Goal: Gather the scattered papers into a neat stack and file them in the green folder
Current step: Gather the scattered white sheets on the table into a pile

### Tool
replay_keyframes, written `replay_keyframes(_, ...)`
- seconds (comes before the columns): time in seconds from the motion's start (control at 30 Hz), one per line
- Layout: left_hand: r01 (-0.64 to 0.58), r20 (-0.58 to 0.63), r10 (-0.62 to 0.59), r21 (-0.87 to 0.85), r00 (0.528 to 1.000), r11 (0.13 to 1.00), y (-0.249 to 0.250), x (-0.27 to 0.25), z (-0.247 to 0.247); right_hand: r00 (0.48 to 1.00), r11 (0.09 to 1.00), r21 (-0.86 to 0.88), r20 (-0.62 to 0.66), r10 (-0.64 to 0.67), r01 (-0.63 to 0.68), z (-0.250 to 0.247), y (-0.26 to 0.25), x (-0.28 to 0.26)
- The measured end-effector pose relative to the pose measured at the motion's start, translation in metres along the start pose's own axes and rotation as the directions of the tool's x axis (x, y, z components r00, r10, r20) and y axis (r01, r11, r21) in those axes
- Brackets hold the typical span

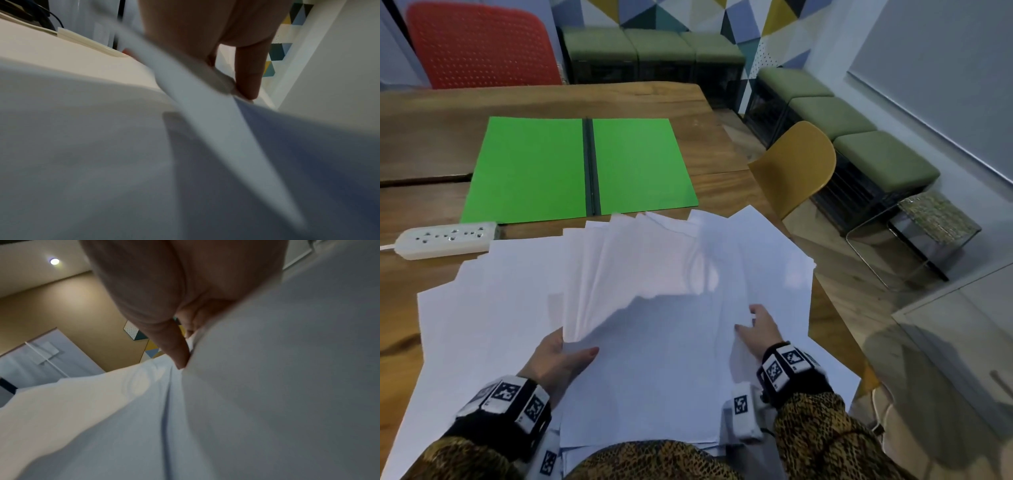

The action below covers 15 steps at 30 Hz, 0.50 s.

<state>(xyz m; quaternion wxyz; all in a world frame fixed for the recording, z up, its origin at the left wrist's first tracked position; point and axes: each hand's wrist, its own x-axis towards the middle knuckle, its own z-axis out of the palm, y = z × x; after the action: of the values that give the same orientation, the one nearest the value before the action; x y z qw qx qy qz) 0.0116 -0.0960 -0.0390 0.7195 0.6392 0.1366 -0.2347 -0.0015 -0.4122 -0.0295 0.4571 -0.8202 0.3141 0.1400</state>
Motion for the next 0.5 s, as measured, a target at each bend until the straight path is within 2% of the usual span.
replay_keyframes(0.1, -0.006, 0.047, 0.005, 0.04, 0.999, 0.999, 0.002, 0.003, -0.004, 0.972, 0.996, -0.017, 0.22, -0.077, 0.083, 0.017, -0.006, -0.011)
replay_keyframes(0.17, -0.009, 0.023, 0.008, 0.06, 1.0, 0.998, 0.006, 0.003, -0.004, 0.958, 0.995, -0.011, 0.271, -0.094, 0.101, 0.019, -0.006, -0.012)
replay_keyframes(0.27, -0.048, 0.074, 0.039, 0.126, 0.996, 0.991, 0.009, 0.006, -0.005, 0.967, 0.979, 0.197, 0.235, -0.1, 0.054, 0.02, -0.01, -0.016)
replay_keyframes(0.4, -0.042, 0.015, 0.04, 0.197, 0.999, 0.98, 0.007, 0.006, -0.003, 0.919, 0.958, 0.286, 0.385, -0.078, -0.038, 0.041, -0.018, -0.021)
replay_keyframes(0.5, 0.018, -0.005, -0.017, 0.122, 1.0, 0.992, 0.014, 0.006, -0.006, 0.919, 0.844, 0.488, 0.395, 0.012, -0.221, 0.042, -0.022, -0.028)
